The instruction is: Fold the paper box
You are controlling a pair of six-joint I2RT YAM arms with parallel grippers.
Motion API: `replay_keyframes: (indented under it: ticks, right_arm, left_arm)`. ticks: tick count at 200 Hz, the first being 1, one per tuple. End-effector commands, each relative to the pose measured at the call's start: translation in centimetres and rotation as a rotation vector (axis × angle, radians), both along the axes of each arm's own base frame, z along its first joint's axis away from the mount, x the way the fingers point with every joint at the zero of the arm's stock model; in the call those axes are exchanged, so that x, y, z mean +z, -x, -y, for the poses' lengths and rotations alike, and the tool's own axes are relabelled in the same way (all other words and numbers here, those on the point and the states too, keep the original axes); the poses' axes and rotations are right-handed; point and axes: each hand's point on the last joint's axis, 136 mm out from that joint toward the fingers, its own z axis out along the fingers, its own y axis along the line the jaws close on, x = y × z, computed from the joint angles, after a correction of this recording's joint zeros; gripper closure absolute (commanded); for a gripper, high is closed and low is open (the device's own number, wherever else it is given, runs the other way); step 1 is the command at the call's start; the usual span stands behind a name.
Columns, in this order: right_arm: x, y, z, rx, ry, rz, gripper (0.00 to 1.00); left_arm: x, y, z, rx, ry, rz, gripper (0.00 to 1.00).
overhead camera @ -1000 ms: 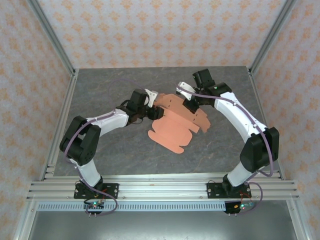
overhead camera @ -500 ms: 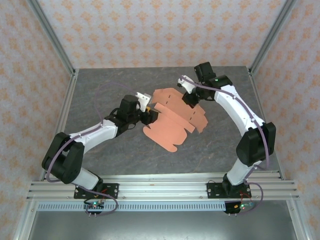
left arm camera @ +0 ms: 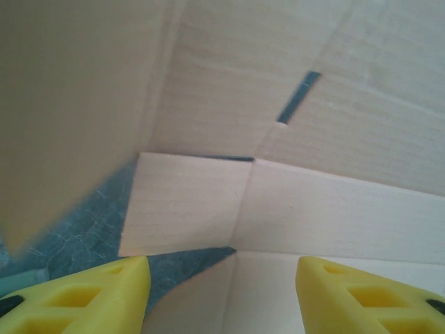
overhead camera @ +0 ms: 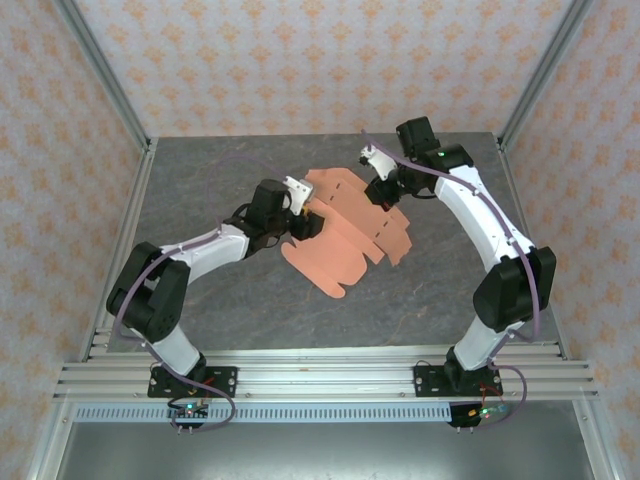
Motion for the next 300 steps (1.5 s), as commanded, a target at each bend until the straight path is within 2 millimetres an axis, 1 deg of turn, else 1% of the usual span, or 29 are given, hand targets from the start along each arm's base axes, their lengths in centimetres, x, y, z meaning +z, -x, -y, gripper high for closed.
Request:
replay_keyframes:
  ticks: [1, 21, 47, 66, 82, 107, 128, 161, 196, 230, 258, 272, 300]
  right_arm:
    - [0.7, 0.4, -0.2, 0.003, -0.025, -0.021, 1.0]
    - [0.8, 0.4, -0.3, 0.005, -0.027, -0.02, 1.0]
    - [0.7, 0.5, -0.2, 0.004, -0.024, -0.022, 1.0]
    - [0.7, 0.4, -0.3, 0.003, -0.029, -0.022, 1.0]
    - [0.5, 0.2, -0.2, -0.006, -0.026, -0.026, 1.0]
    - [0.2, -0.2, -0.2, -0.027, -0.024, -0.037, 1.0]
    - [-0.2, -0.6, -0.2, -0.047, -0.018, -0.051, 1.0]
    - [-0.6, -1.0, -0.2, -0.068, -0.013, -0.067, 1.0]
    - [-0.4, -1.2, -0.4, -0.08, -0.031, -0.07, 1.0]
    - [-0.2, -1.3, -0.5, -0.086, -0.044, -0.07, 1.0]
    - [0.1, -1.3, -1.1, -0.083, -0.08, -0.076, 1.0]
    - [0.2, -1.3, -1.2, -0.081, -0.092, -0.077, 1.0]
    - [0.1, -1.3, -1.1, -0.083, -0.088, -0.077, 1.0]
  left_arm:
    - [0.3, -1.5, -0.5, 0.019, -0.021, 0.01, 0.41]
    - [-0.2, -1.9, -0.1, 0.012, -0.021, -0.007, 0.39]
    - [-0.2, -2.4, -0.1, 0.019, -0.021, -0.005, 0.35]
    - [-0.3, -2.4, 0.7, -0.015, -0.005, -0.025, 0.35]
    - [0.0, -2.0, 1.4, -0.049, 0.03, -0.031, 0.4]
    - [0.8, -1.3, 2.0, -0.075, 0.065, -0.02, 0.54]
    - [1.5, -0.6, 2.3, -0.091, 0.085, -0.002, 0.63]
    - [2.6, 0.6, 3.2, -0.139, 0.114, 0.032, 0.67]
    - [1.8, 1.2, 4.5, -0.191, 0.104, 0.009, 0.72]
    - [1.1, 1.3, 5.2, -0.208, 0.097, -0.01, 0.73]
    - [0.7, 1.3, 5.7, -0.22, 0.082, -0.022, 0.73]
    - [0.4, 1.2, 6.0, -0.222, 0.08, -0.024, 0.72]
    - [0.1, 1.2, 6.4, -0.223, 0.083, -0.031, 0.65]
